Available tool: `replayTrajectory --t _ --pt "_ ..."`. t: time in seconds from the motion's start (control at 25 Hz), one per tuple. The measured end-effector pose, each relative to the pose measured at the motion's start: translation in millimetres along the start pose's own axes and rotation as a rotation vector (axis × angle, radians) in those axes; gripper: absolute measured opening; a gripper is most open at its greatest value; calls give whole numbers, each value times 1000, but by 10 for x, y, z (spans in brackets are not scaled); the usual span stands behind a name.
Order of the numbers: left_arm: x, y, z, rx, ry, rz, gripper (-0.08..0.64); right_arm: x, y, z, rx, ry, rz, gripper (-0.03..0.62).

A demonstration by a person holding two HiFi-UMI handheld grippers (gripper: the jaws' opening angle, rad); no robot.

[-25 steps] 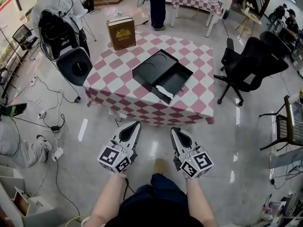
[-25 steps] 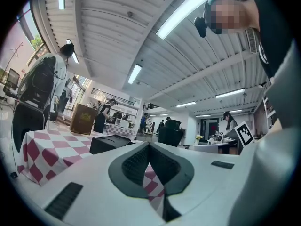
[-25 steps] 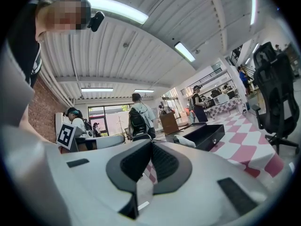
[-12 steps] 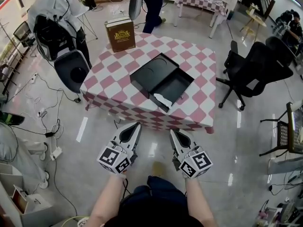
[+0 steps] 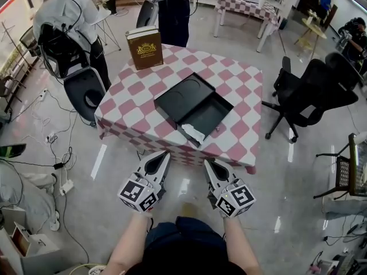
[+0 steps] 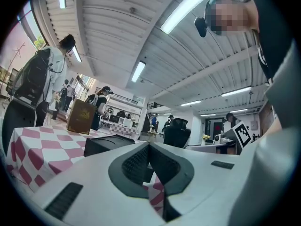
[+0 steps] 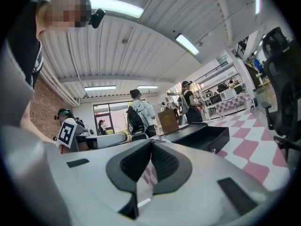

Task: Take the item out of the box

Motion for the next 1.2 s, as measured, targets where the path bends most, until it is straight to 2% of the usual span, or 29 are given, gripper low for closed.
replayTrajectory --t 0.32,0.68,1.12,1.2 --pt "75 -192 96 -8 13 17 0 194 -8 -66 -7 6 -2 5" --pt "-5 -211 207 -28 41 -26 0 353 2 13 -18 -12 21 5" --pt "-153 -466 224 -54 37 -18 0 454 -281 48 -56 2 -14 6" --pt "-221 -497 283 -60 43 -19 0 465 -362 80 -73 15 -32 38"
Point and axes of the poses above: the fingertips, and each gripper's own axes: y backward along the fingers, x to its right, z out of its underside, the point moved 2 cm from there along y, backward along the fingers, and after that the axes turned 12 degrees about x, right-handed, at the moved point
